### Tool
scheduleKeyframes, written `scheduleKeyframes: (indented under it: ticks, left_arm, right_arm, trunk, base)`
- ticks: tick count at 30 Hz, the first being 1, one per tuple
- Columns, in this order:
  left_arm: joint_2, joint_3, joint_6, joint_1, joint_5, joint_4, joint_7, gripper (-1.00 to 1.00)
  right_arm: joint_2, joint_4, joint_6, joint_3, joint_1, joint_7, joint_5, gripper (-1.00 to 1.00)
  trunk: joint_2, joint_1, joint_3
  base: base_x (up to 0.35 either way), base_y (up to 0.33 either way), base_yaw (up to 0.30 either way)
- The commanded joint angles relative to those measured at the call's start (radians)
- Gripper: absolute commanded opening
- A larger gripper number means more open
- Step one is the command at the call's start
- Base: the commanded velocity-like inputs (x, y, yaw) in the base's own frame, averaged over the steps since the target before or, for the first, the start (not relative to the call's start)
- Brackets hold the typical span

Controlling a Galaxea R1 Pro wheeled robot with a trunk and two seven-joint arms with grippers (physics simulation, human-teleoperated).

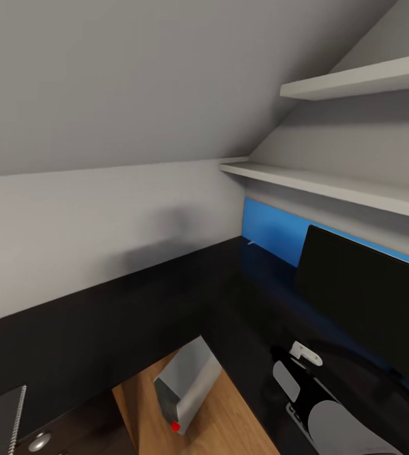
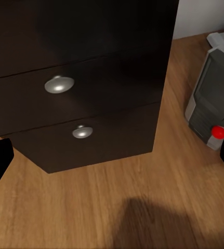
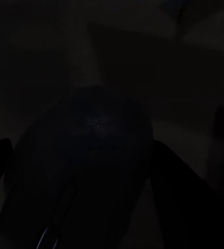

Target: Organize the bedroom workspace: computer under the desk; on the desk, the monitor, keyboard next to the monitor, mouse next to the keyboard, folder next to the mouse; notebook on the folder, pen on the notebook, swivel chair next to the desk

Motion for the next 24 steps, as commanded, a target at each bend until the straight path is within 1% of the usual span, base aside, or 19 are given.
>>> scheduleKeyframes:
  ticks: [1,9,15,18,24]
  left_arm:
    - [0.0,-0.009,-0.002,-0.001,0.004,0.0,0.006,1.0]
    - [0.0,-0.009,-0.002,-0.001,0.004,0.0,0.006,1.0]
    - [0.0,-0.009,-0.002,-0.001,0.004,0.0,0.006,1.0]
    - [0.0,-0.009,-0.002,-0.001,0.004,0.0,0.006,1.0]
    - [0.0,-0.009,-0.002,-0.001,0.004,0.0,0.006,1.0]
  right_arm:
    - [0.0,-0.001,-0.003,0.003,-0.001,-0.005,-0.01,-1.0]
    - [-0.004,0.003,0.006,0.0,-0.001,-0.008,-0.013,-1.0]
    - [-0.009,0.004,0.04,-0.002,-0.001,-0.008,-0.013,-1.0]
    - [-0.011,0.003,0.055,-0.003,-0.001,-0.008,-0.013,-1.0]
    - [-0.012,0.003,0.058,-0.003,-0.001,-0.009,-0.013,-1.0]
  trunk:
    - [-0.009,0.004,-0.005]
    - [-0.065,0.035,-0.03]
    - [-0.107,0.058,-0.049]
    - [-0.107,0.058,-0.049]
    - [-0.107,0.058,-0.049]
  base:
    - [0.0,0.0,0.0]
    - [0.0,0.0,0.0]
    - [0.0,0.0,0.0]
    - [0.0,0.0,0.0]
    - [0.0,0.0,0.0]
